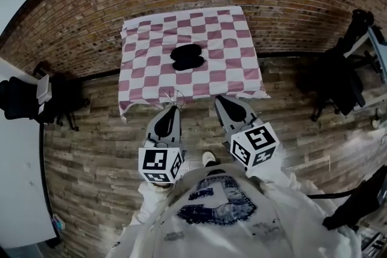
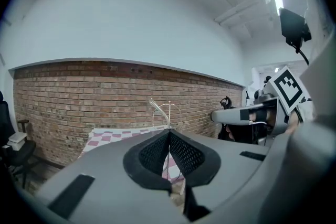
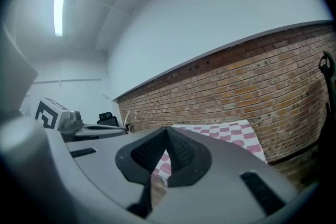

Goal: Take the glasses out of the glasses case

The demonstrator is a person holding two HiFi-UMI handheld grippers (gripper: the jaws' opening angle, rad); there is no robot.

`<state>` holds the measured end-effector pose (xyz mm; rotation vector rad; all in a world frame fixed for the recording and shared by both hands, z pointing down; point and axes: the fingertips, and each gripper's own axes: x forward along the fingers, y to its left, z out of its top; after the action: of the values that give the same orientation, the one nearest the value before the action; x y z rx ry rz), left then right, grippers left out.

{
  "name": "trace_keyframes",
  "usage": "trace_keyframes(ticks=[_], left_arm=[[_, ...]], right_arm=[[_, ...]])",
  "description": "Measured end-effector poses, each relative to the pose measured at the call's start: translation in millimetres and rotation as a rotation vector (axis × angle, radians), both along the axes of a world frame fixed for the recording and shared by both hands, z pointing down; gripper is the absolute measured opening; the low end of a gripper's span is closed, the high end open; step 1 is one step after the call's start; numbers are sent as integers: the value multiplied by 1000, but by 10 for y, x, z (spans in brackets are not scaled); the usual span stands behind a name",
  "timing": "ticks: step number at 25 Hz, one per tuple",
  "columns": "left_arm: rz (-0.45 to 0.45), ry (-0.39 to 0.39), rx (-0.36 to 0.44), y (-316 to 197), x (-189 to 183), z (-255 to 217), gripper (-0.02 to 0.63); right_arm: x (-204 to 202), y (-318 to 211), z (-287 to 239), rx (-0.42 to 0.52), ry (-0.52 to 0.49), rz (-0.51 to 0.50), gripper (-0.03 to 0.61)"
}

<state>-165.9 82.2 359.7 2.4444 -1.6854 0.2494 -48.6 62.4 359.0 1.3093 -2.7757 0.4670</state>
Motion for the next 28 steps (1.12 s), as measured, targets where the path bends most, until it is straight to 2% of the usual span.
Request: trace_keyframes(ticks=[11, 28], left_arm=[[-39, -16, -4, 322, 476, -49, 14], [-94, -25, 10, 703, 721, -86, 12]], right_arm=[[469, 312, -4, -8, -20, -33, 12], [749, 621, -23, 7, -40, -71, 12]])
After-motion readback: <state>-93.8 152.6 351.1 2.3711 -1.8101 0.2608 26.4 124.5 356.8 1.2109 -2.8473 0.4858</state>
